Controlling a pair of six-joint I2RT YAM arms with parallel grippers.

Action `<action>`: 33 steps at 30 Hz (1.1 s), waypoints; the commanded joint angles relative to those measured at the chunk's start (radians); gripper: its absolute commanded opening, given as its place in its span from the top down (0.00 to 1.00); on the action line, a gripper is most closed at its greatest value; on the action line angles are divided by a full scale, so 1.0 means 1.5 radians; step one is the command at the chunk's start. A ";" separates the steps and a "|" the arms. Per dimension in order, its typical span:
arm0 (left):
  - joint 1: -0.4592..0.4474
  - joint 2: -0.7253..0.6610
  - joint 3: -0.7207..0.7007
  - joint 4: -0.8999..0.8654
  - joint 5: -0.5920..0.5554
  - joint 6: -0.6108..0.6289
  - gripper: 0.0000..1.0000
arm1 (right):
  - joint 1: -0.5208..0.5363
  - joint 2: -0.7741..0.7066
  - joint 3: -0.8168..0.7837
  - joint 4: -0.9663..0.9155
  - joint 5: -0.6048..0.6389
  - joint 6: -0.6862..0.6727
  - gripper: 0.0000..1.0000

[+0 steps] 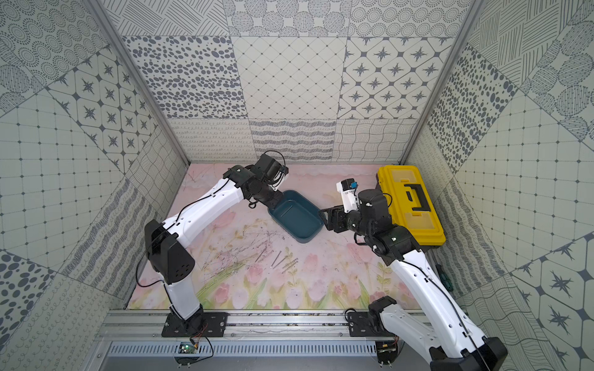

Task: Put the nails on the desktop into the storage box
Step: Pick up the nail from the center of the board.

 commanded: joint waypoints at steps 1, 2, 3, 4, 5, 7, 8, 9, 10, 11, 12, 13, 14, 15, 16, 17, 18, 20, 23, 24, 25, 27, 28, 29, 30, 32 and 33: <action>-0.016 -0.133 -0.183 0.010 -0.009 -0.113 0.61 | 0.003 -0.014 0.014 0.031 -0.023 -0.012 0.25; -0.019 -0.152 -0.213 0.017 -0.009 -0.125 0.61 | 0.002 -0.013 0.013 0.035 -0.029 -0.012 0.23; -0.022 -0.172 -0.244 0.028 -0.005 -0.137 0.61 | 0.003 -0.012 0.011 0.040 -0.036 -0.012 0.21; -0.024 -0.188 -0.276 0.037 -0.002 -0.146 0.61 | 0.004 -0.011 0.009 0.045 -0.044 -0.012 0.19; -0.024 -0.198 -0.301 0.042 0.000 -0.154 0.61 | 0.006 -0.009 0.008 0.049 -0.054 -0.012 0.15; -0.026 -0.211 -0.337 0.047 0.004 -0.167 0.63 | 0.013 -0.005 0.006 0.057 -0.064 -0.011 0.11; -0.025 -0.216 -0.352 0.049 0.008 -0.174 0.64 | 0.020 -0.005 0.007 0.058 -0.060 -0.012 0.10; -0.027 -0.219 -0.362 0.050 0.014 -0.182 0.65 | 0.026 -0.006 0.008 0.060 -0.055 -0.010 0.10; -0.029 -0.223 -0.377 0.053 0.016 -0.191 0.65 | 0.033 -0.006 0.006 0.061 -0.049 -0.009 0.09; -0.032 -0.227 -0.391 0.062 0.019 -0.205 0.65 | 0.039 -0.007 0.006 0.065 -0.044 -0.006 0.09; -0.036 -0.231 -0.406 0.072 0.022 -0.215 0.65 | 0.045 -0.008 0.003 0.070 -0.040 -0.003 0.09; -0.042 -0.234 -0.421 0.084 0.020 -0.229 0.65 | 0.050 -0.009 0.001 0.075 -0.036 0.003 0.09; -0.048 -0.236 -0.437 0.099 0.019 -0.240 0.65 | 0.056 -0.009 -0.002 0.081 -0.031 0.008 0.09; -0.051 -0.236 -0.451 0.113 0.019 -0.249 0.65 | 0.062 -0.010 -0.005 0.087 -0.028 0.013 0.08; -0.054 -0.233 -0.465 0.126 0.019 -0.256 0.66 | 0.065 -0.010 -0.008 0.092 -0.028 0.019 0.08; -0.056 -0.226 -0.475 0.140 0.019 -0.257 0.68 | 0.069 -0.010 -0.012 0.097 -0.028 0.025 0.08; -0.057 -0.218 -0.481 0.147 0.021 -0.255 0.69 | 0.071 -0.011 -0.013 0.098 -0.029 0.028 0.08; -0.058 -0.197 -0.485 0.159 0.021 -0.247 0.71 | 0.075 -0.012 -0.015 0.100 -0.028 0.032 0.08; -0.057 -0.175 -0.491 0.179 0.016 -0.224 0.71 | 0.077 -0.017 -0.017 0.094 -0.025 0.030 0.08; -0.057 -0.170 -0.492 0.185 0.018 -0.218 0.71 | 0.078 -0.019 -0.017 0.092 -0.023 0.029 0.08; -0.057 -0.164 -0.491 0.191 0.018 -0.209 0.72 | 0.078 -0.021 -0.017 0.090 -0.021 0.028 0.08; -0.058 -0.152 -0.489 0.200 0.018 -0.196 0.73 | 0.078 -0.025 -0.018 0.086 -0.020 0.025 0.08; -0.057 -0.146 -0.487 0.205 0.020 -0.188 0.74 | 0.078 -0.025 -0.018 0.085 -0.019 0.024 0.08; -0.058 -0.140 -0.486 0.208 0.020 -0.183 0.74 | 0.078 -0.025 -0.018 0.084 -0.019 0.025 0.08; -0.056 -0.134 -0.485 0.212 0.019 -0.179 0.75 | 0.079 -0.024 -0.017 0.083 -0.020 0.023 0.08; -0.053 -0.123 -0.485 0.222 0.022 -0.171 0.75 | 0.078 -0.021 -0.016 0.081 -0.020 0.022 0.08; -0.051 -0.118 -0.485 0.225 0.024 -0.169 0.75 | 0.078 -0.021 -0.014 0.080 -0.020 0.021 0.08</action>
